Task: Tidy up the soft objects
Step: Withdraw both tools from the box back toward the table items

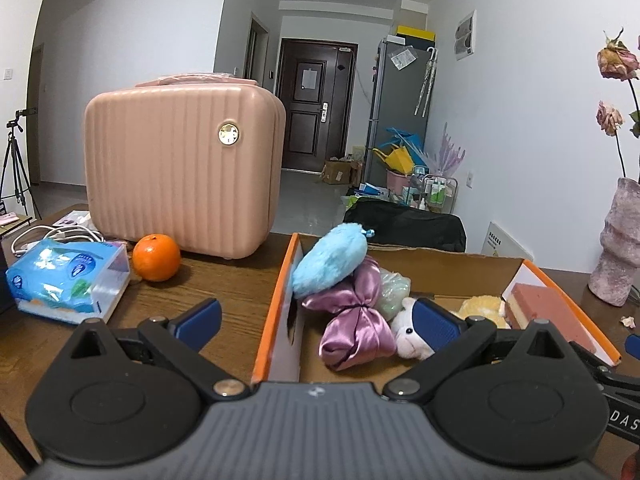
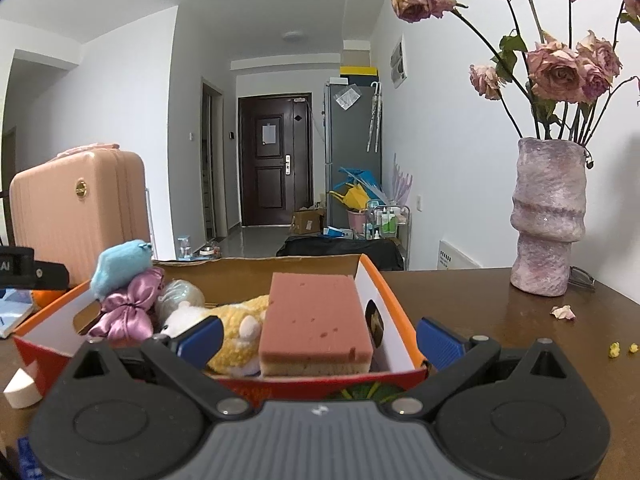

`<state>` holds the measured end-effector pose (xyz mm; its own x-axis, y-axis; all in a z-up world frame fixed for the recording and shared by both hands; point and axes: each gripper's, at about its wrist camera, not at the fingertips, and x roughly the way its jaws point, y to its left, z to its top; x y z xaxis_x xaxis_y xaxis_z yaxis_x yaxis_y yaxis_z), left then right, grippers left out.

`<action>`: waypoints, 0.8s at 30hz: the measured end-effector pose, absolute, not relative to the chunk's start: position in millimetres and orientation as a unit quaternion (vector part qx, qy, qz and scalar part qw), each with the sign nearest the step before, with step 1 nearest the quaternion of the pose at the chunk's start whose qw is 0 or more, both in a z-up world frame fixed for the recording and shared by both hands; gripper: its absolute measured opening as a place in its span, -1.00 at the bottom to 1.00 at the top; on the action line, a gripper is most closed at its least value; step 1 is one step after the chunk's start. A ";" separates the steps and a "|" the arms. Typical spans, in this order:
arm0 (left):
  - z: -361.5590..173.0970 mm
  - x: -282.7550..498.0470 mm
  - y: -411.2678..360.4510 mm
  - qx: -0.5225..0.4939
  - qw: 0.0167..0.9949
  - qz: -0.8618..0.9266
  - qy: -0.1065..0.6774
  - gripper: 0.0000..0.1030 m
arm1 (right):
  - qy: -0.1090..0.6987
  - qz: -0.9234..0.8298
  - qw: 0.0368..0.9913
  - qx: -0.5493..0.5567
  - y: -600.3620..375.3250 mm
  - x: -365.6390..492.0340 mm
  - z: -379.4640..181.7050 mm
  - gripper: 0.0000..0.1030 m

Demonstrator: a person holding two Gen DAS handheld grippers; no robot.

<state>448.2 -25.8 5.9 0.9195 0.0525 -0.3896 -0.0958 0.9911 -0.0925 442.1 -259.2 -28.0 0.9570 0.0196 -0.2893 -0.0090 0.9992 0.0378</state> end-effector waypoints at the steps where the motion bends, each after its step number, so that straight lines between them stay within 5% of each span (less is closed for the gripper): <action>1: 5.5 445.4 -25.3 -0.054 0.978 0.037 0.197 1.00 | 0.146 0.008 0.989 0.018 -258.7 438.4 -27.9 1.00; 24: -0.1 368.8 -8.0 -0.034 0.979 0.023 0.200 1.00 | 0.161 0.024 0.987 0.005 -248.5 368.3 -29.5 1.00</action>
